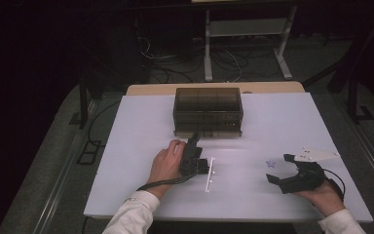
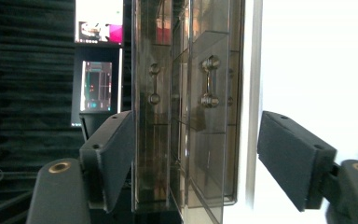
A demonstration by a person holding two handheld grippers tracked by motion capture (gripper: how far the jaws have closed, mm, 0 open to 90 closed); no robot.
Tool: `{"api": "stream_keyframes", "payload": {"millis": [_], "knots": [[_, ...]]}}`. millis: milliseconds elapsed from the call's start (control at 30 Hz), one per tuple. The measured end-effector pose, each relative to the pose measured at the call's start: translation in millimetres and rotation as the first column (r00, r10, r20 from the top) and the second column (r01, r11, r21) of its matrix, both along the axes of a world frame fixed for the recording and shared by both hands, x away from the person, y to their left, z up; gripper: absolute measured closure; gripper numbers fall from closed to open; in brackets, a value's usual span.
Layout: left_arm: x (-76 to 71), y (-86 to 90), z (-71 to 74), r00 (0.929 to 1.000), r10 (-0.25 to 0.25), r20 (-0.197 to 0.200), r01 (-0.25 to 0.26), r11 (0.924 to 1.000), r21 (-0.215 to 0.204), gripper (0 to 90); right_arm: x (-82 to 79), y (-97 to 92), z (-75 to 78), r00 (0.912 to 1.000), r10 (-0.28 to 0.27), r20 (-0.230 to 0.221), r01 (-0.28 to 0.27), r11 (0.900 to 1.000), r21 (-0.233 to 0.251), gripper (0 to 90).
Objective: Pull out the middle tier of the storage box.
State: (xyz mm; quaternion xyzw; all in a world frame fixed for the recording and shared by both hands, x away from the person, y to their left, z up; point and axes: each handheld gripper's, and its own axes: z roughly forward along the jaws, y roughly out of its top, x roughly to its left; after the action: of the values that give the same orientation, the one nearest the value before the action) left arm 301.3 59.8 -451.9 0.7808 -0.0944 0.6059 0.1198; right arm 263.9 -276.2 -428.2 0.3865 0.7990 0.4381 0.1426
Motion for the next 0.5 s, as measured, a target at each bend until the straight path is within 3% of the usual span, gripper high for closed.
{"api": "stream_keyframes", "payload": {"millis": [333, 500], "knots": [[-8.9, 6.8, 2.9, 0.9996, 0.013, -0.024, -0.014, 0.999, -0.042, 13.4, -0.5, 0.6, -0.2, 1.0, 0.002, -0.002, -0.002, 1.0, -0.001, 0.0], [-8.7, 7.2, 2.7, 0.9998, 0.018, -0.008, -0.018, 0.9983, -0.055, 10.0, -0.7, 0.6, -0.3, 1.0, 0.001, -0.002, -0.001, 1.0, -0.002, 0.0]]}}
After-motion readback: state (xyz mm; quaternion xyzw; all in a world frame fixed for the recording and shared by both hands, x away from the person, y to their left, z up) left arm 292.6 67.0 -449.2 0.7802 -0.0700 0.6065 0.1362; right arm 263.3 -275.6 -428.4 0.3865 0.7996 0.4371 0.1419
